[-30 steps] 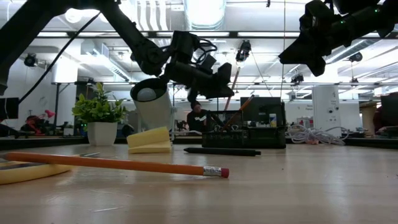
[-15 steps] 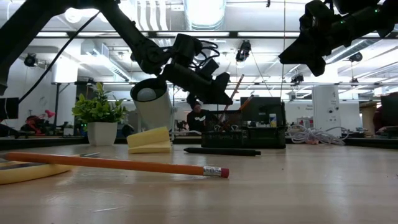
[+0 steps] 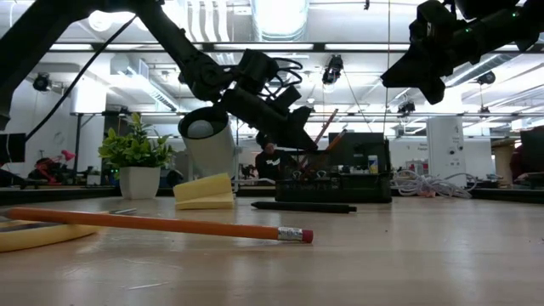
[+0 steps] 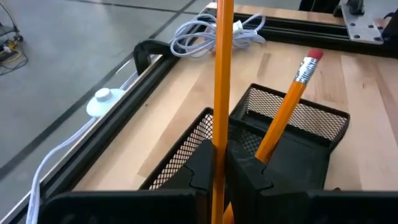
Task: Pick and place office supplies into organizer
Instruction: Put the top pencil into the desk organizer, then put the pencil into the desk organizer
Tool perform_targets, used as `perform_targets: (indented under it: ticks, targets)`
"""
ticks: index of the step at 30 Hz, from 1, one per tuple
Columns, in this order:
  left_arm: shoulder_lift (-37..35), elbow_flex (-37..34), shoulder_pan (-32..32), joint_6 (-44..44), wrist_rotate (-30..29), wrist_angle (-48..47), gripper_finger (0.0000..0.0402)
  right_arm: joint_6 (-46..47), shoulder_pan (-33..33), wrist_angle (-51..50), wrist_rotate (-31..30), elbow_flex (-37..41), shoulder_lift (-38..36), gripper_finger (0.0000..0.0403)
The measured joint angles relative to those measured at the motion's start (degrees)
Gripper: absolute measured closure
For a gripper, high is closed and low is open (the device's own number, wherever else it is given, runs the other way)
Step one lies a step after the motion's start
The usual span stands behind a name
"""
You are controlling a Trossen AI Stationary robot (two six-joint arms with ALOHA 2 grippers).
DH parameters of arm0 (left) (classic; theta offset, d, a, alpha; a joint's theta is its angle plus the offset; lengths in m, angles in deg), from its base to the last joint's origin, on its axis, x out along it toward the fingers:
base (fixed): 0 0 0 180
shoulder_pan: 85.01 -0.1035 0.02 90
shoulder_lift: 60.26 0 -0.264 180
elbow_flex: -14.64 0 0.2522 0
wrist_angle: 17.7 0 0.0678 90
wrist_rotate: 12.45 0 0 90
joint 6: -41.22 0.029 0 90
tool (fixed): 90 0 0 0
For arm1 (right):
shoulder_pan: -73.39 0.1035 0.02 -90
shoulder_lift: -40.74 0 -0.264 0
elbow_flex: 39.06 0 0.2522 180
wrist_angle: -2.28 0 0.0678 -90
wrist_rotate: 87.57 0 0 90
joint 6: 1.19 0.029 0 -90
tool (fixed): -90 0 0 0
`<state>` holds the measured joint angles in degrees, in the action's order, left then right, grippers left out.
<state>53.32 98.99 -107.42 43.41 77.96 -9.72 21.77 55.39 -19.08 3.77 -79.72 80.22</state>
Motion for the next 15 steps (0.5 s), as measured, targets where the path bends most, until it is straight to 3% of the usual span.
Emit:
perform_targets:
  ticks: [15]
  targets:
    - [-0.13, 0.00, 0.04, -0.30, 0.97, 0.19, 0.0325, 0.00, -0.02, 0.00, 0.00, 0.00, 0.00, 0.0346]
